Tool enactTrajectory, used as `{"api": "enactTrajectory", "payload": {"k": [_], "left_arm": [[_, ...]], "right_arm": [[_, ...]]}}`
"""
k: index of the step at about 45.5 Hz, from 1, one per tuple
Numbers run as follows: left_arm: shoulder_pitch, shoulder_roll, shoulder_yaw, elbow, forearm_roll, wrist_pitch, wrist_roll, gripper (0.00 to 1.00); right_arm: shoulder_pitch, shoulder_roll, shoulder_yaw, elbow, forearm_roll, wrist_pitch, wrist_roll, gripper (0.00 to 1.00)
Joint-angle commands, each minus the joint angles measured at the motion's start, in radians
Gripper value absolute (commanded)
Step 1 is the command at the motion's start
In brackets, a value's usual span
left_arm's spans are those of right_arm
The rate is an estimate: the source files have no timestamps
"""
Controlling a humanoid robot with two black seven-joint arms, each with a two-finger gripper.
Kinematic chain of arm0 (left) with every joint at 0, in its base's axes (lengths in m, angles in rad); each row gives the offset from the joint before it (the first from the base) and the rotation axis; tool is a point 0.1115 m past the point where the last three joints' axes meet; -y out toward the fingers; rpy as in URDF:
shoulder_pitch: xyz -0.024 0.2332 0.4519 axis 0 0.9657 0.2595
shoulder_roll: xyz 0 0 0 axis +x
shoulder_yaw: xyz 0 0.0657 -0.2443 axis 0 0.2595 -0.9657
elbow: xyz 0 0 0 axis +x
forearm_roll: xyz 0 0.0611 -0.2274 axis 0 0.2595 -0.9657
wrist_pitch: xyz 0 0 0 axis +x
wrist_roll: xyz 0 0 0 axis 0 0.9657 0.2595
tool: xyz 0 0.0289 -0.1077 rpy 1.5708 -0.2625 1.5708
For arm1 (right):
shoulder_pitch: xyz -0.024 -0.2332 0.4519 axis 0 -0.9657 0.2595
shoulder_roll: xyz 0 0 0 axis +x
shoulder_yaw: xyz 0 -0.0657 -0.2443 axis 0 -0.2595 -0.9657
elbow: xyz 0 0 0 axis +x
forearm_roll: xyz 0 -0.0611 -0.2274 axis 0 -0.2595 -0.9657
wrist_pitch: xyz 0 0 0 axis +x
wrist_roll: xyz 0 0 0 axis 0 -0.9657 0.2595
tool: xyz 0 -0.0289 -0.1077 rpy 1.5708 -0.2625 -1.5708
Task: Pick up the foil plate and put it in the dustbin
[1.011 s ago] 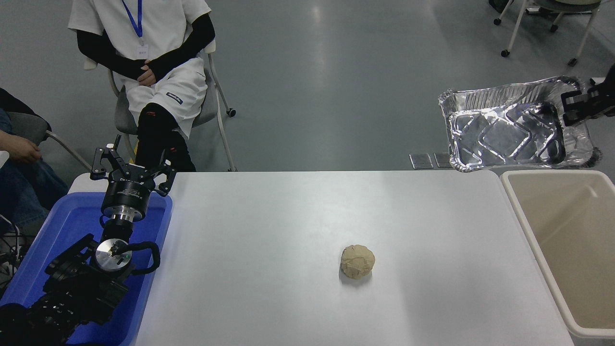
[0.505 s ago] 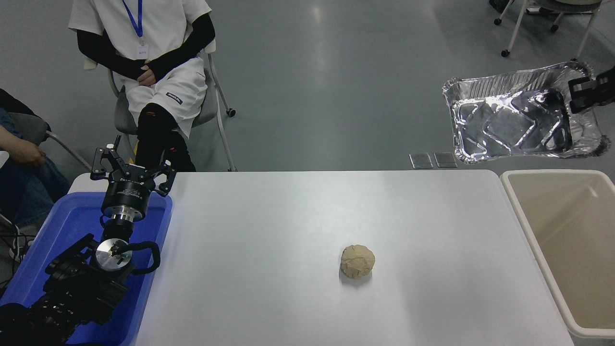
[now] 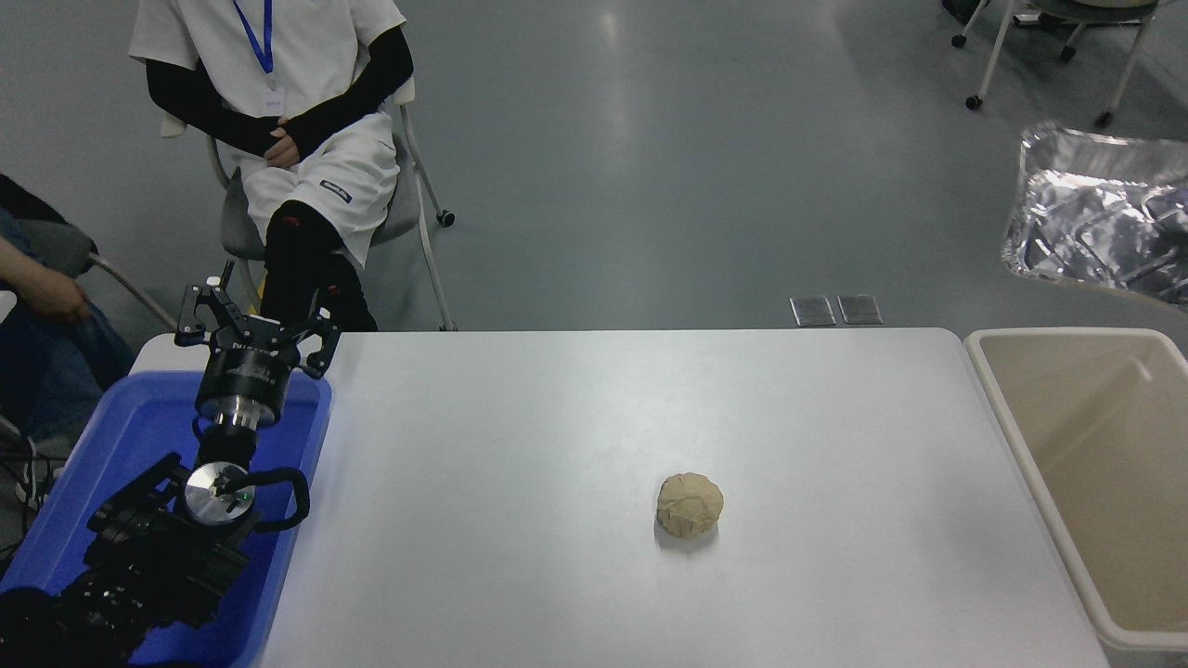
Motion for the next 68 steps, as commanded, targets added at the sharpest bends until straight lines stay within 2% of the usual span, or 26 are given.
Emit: {"api": "enactTrajectory", "payload": {"k": [1, 19, 31, 39, 55, 68], "left_arm": [[0.000, 0.000, 0.000, 0.000, 0.000, 0.000, 0.000, 0.99], [0.000, 0.000, 0.000, 0.000, 0.000, 0.000, 0.000, 0.99], [0.000, 0.000, 0.000, 0.000, 0.000, 0.000, 0.000, 0.99], [0.000, 0.000, 0.000, 0.000, 0.000, 0.000, -0.001, 0.99], [0.000, 0.000, 0.000, 0.000, 0.000, 0.000, -0.001, 0.99], [0.000, 0.000, 0.000, 0.000, 0.000, 0.000, -0.001, 0.99]], "right_arm": [[-0.300, -0.001, 0.186, -0.230, 0.121, 0.000, 0.000, 0.00], [-0.624, 0.108, 0.230, -0.363, 0.449, 0.000, 0.000, 0.00], [-0.827, 0.240, 0.313, -0.409, 0.620, -0.374, 0.001, 0.00], [-0.908, 0.325, 0.426, -0.409, 0.630, -0.600, 0.001, 0.00], [-1.008, 0.426, 0.462, -0.451, 0.630, -0.914, 0.001, 0.00], [-1.051, 0.486, 0.463, -0.455, 0.646, -1.005, 0.000, 0.00]]}}
